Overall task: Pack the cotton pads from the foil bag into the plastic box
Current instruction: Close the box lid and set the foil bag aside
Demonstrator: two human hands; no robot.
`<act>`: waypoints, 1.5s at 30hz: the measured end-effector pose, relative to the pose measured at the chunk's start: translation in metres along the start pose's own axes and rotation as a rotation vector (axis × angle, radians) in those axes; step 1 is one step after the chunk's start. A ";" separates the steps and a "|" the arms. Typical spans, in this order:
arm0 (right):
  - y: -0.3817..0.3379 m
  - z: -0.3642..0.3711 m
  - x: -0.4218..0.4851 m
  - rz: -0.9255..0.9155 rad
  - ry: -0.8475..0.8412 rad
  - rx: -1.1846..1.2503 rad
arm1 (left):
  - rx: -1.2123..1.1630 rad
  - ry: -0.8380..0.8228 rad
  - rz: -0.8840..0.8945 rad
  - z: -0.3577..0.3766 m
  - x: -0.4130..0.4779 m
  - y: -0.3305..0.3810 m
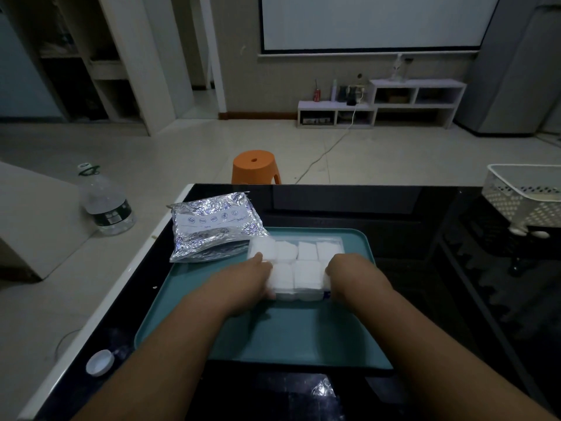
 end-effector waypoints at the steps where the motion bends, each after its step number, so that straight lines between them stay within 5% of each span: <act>1: 0.000 0.000 0.000 0.001 -0.001 0.000 | 0.008 -0.014 0.014 0.000 0.000 -0.001; 21: 0.008 0.000 -0.001 0.012 0.134 -0.003 | -0.065 0.138 0.056 -0.002 0.002 -0.008; 30: 0.004 -0.011 -0.015 -0.007 0.231 -0.057 | -0.321 0.184 -0.086 -0.016 0.002 -0.019; 35: -0.021 -0.007 -0.013 -0.209 0.255 0.044 | -0.492 0.223 -0.374 -0.018 -0.002 -0.042; 40: -0.032 0.003 -0.013 -0.261 0.209 0.039 | -0.527 0.226 -0.345 -0.012 0.004 -0.030; 45: -0.016 -0.006 -0.011 -0.156 0.236 -0.007 | -0.981 0.239 -0.222 0.001 0.021 -0.020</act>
Point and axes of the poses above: each hand's wrist, its own x-axis towards the middle knuckle, its own z-axis out of the palm, y = z × x, the point moved 5 cm from there along x, towards the middle knuckle, and after that the axes turned 2 degrees about -y, right-handed, at the moved point
